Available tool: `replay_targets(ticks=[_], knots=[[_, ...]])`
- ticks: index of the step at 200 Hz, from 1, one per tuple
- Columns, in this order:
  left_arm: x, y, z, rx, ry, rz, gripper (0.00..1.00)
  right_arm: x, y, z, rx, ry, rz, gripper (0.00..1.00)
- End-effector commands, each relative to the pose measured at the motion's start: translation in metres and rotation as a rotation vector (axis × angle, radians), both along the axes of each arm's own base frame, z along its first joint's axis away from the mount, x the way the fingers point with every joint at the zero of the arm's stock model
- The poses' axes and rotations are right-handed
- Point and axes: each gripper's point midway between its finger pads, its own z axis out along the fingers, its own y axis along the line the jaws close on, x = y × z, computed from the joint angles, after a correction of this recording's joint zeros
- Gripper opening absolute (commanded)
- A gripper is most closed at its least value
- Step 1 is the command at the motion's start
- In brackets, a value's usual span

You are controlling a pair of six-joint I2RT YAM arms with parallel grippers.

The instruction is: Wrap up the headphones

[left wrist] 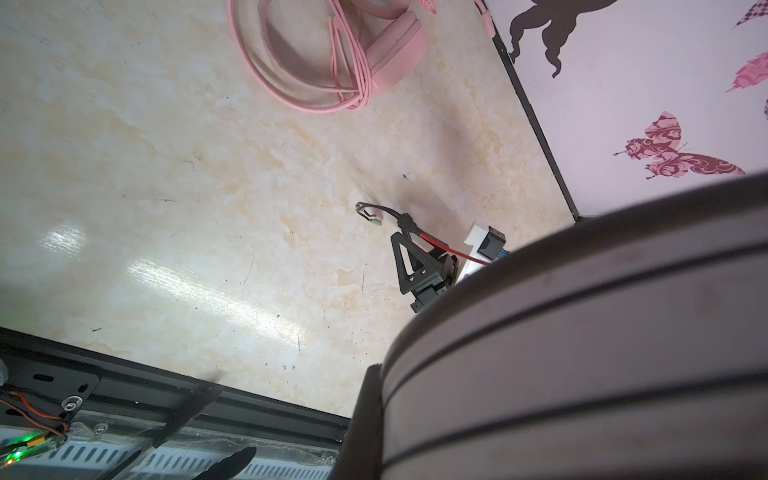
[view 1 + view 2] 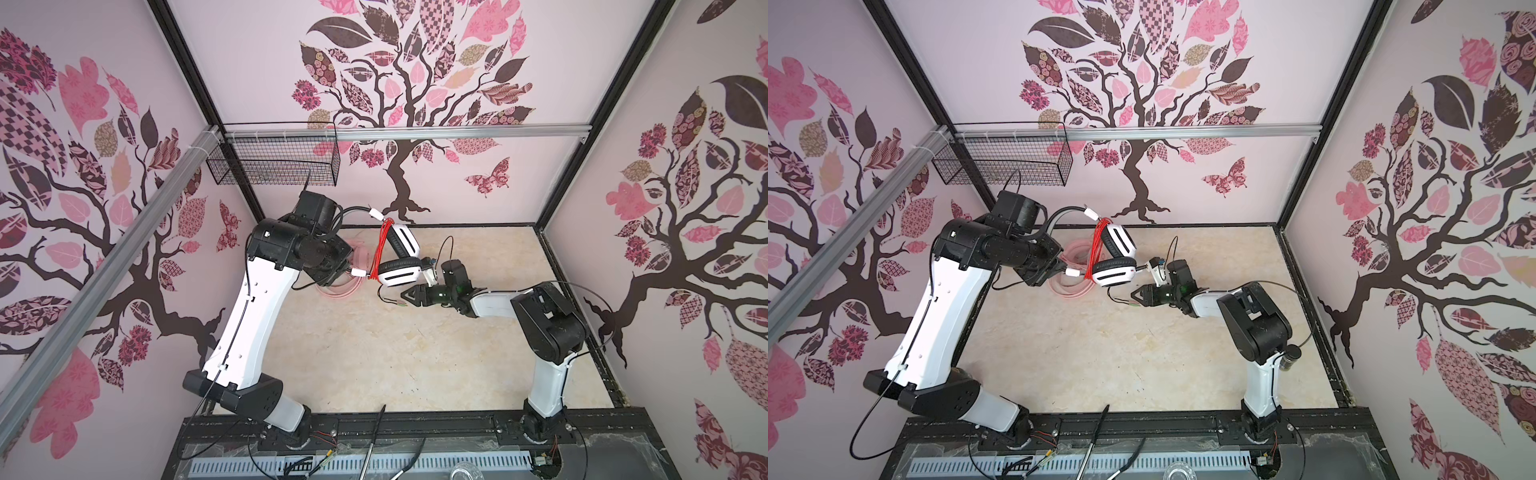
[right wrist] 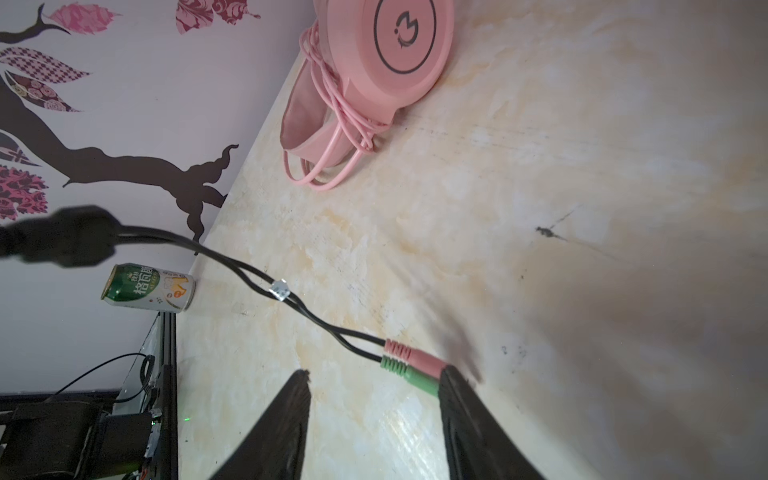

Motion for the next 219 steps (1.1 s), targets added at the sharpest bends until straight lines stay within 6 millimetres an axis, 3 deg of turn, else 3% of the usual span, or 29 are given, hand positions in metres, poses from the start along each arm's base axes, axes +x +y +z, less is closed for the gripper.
replay_targets(ticks=[1,51,86,152,195,219], knots=[[0.005,-0.006,0.031,-0.072,-0.109,0.0,0.0,-0.007,0.017,-0.012,-0.011,-0.01,0.075,0.54],[0.004,-0.005,0.032,-0.068,-0.109,0.005,0.0,-0.005,0.016,-0.021,-0.107,-0.126,0.095,0.62],[0.004,-0.004,0.034,-0.066,-0.117,0.009,0.0,-0.009,0.013,-0.019,-0.146,-0.14,0.062,0.59],[0.003,-0.002,0.037,-0.067,-0.127,0.012,0.0,-0.005,0.008,-0.024,-0.47,-0.309,0.017,0.59],[0.0,-0.002,0.039,-0.074,-0.132,0.011,0.0,0.006,0.015,-0.023,-0.5,-0.344,0.007,0.58],[0.0,-0.002,0.04,-0.073,-0.136,0.01,0.0,0.009,0.025,-0.021,-0.484,-0.342,0.023,0.51]])
